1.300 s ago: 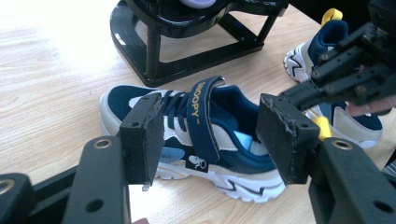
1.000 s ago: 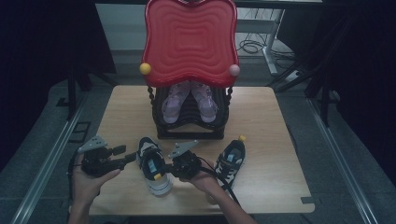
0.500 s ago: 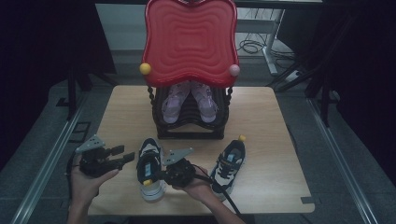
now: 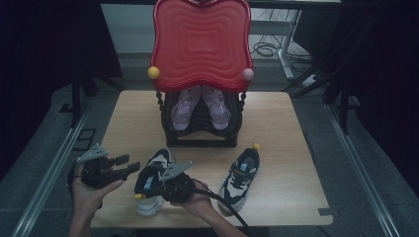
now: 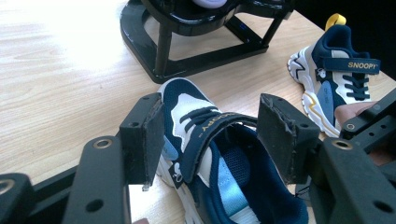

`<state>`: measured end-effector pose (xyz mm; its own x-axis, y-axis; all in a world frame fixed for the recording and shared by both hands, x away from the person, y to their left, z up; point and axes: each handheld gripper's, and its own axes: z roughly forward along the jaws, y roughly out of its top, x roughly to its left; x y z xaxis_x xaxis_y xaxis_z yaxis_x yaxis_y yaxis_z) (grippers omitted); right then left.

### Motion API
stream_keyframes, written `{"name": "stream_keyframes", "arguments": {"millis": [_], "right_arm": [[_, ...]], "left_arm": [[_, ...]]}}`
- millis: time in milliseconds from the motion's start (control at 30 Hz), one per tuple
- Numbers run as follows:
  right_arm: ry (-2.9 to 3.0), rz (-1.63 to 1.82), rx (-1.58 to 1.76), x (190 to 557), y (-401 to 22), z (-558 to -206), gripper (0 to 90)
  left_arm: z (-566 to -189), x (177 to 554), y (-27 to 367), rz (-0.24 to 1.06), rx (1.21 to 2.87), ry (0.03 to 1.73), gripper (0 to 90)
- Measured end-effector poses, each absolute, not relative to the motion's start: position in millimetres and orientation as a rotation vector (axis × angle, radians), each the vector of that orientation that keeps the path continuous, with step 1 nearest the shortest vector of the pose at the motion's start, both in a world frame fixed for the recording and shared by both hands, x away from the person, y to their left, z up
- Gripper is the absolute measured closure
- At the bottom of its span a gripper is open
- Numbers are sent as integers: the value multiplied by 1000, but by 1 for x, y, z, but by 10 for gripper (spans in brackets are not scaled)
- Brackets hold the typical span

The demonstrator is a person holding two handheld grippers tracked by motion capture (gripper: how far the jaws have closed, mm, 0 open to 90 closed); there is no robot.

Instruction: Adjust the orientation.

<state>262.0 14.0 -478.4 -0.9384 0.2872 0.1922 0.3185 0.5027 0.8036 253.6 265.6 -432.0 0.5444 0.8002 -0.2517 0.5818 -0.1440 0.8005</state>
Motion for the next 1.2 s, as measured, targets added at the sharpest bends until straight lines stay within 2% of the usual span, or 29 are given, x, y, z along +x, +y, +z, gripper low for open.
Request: {"name": "stream_keyframes", "arguments": {"millis": [900,1200], "right_arm": [[-2664,-1487,-467,261,44,-483,896],[-2644,-1580,-514,263,7,-464,895]], "left_arm": [[-440,255,270,274,1846,1165,410],[-440,255,269,271,1848,1163,408]]}}
